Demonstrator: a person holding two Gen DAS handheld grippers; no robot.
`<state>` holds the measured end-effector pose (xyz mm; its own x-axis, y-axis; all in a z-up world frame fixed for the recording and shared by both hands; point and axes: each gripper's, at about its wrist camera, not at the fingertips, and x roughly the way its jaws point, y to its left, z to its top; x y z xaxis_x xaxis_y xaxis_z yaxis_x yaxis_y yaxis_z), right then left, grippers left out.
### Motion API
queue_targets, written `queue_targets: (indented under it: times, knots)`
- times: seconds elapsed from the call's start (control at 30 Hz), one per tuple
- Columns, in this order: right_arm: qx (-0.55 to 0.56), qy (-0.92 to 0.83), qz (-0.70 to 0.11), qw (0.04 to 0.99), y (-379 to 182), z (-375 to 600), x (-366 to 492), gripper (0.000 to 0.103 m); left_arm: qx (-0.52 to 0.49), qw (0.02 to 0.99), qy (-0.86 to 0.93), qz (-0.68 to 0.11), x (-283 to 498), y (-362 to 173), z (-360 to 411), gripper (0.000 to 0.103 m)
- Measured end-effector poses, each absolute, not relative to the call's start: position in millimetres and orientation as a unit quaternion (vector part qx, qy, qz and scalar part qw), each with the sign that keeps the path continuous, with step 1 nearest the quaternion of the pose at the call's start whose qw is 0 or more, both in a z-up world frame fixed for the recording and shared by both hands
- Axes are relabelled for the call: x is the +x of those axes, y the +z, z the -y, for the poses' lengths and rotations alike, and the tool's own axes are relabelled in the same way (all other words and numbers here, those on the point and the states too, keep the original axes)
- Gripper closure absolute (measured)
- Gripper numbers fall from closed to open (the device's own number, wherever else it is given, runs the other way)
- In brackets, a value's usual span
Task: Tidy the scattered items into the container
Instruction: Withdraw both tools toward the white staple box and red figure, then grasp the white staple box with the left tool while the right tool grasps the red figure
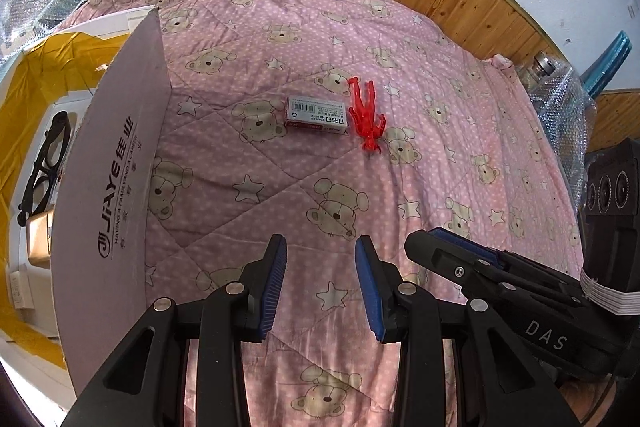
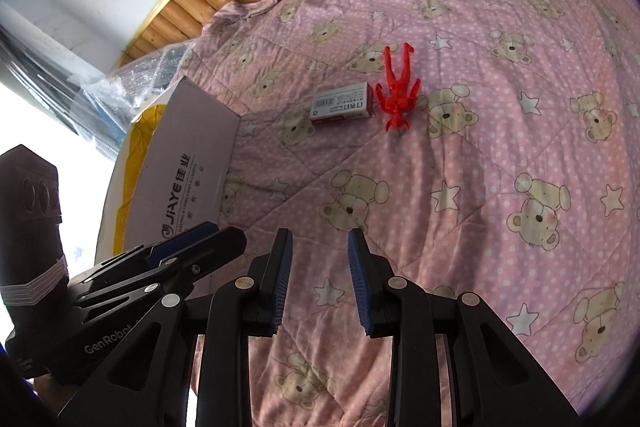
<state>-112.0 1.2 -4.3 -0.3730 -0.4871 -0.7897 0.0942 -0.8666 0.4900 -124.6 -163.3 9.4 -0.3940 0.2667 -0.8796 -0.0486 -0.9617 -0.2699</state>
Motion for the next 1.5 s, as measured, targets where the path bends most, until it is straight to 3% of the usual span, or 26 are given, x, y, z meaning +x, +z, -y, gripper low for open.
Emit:
queue_targets:
  times: [0.6,0.73,0.87,1.2,1.37,1.47,1.5]
  knots:
    - [0.551,-0.796,0.199,0.154,-35.7,-14.3,-196.1,0.069,-0.574,0.083,0.809,0.096,-211.5,-30.9,158.4,0.061]
    - [0.55,-0.799,0.201,0.14,-40.1,-20.7,-213.5,0.059,-0.579,0.08,0.805,0.099,-231.5,-39.7,159.9,0.061]
    - [0.551,-0.8,0.199,0.132,-47.3,-23.7,-233.2,0.058,-0.576,0.078,0.808,0.101,-252.9,-45.8,158.2,0.056]
    - [0.566,-0.801,0.159,0.114,-74.4,-19.9,-266.8,0.057,-0.587,0.08,0.799,0.099,-293.3,-69.1,151.1,0.055]
    - [0.56,-0.81,0.119,0.125,-77.2,-12.8,-274.7,0.057,-0.586,0.089,0.797,0.115,-301.1,-71.7,151.5,0.049]
    - [0.555,-0.817,0.067,0.139,-75.3,-1.1,-275.4,0.066,-0.586,0.094,0.795,0.125,-305.8,-73.3,151.8,0.046]
    - [0.555,-0.817,0.061,0.143,-74.7,0.0,-274.5,0.077,-0.585,0.096,0.795,0.128,-307.4,-73.8,151.9,0.046]
